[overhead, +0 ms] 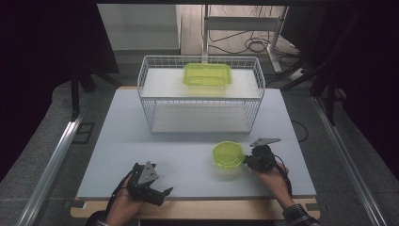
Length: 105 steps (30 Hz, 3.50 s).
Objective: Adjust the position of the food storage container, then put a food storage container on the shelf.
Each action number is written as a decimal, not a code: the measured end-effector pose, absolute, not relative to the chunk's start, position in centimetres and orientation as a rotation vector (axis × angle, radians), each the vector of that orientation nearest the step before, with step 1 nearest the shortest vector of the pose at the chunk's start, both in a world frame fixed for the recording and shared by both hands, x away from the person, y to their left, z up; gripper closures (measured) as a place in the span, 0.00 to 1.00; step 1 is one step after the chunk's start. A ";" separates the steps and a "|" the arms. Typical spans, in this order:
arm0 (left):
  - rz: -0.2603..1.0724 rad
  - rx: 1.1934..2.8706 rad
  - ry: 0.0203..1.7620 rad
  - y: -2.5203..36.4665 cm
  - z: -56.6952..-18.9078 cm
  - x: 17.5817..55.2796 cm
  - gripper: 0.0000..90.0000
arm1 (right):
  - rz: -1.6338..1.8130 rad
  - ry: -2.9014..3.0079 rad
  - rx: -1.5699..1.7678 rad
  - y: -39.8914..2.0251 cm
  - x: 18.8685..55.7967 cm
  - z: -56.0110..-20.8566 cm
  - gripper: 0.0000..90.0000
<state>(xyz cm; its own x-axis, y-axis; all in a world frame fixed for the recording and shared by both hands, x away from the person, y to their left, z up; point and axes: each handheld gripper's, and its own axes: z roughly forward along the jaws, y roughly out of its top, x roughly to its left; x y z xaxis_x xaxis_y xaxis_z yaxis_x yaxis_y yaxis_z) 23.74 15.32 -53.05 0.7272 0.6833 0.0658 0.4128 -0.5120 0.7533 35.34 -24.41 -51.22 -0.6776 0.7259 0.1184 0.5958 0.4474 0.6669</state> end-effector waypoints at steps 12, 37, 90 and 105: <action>0.461 2.185 0.824 15.3 -53.1 23.8 0.00 | 1.092 2.583 1.083 -20.8 36.1 -51.9 0.98; 0.463 2.182 0.819 15.4 -53.0 23.7 0.00 | 1.092 2.515 1.024 -21.4 36.1 -50.1 0.83; 0.452 2.194 0.798 15.1 -53.1 23.6 0.00 | 1.281 2.525 1.098 -21.8 34.8 -47.2 0.37; 0.453 2.205 0.799 15.0 -53.2 23.7 0.00 | 1.400 2.589 1.293 -21.3 37.5 -48.2 0.59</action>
<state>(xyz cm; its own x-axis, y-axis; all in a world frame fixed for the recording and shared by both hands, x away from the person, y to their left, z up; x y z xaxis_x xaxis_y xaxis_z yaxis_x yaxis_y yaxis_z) 23.65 15.01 -53.16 0.7443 0.6637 0.0739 0.4043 -0.5360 0.7411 37.46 -21.34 -48.17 -0.6742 0.6152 0.4087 0.6788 0.2978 0.6712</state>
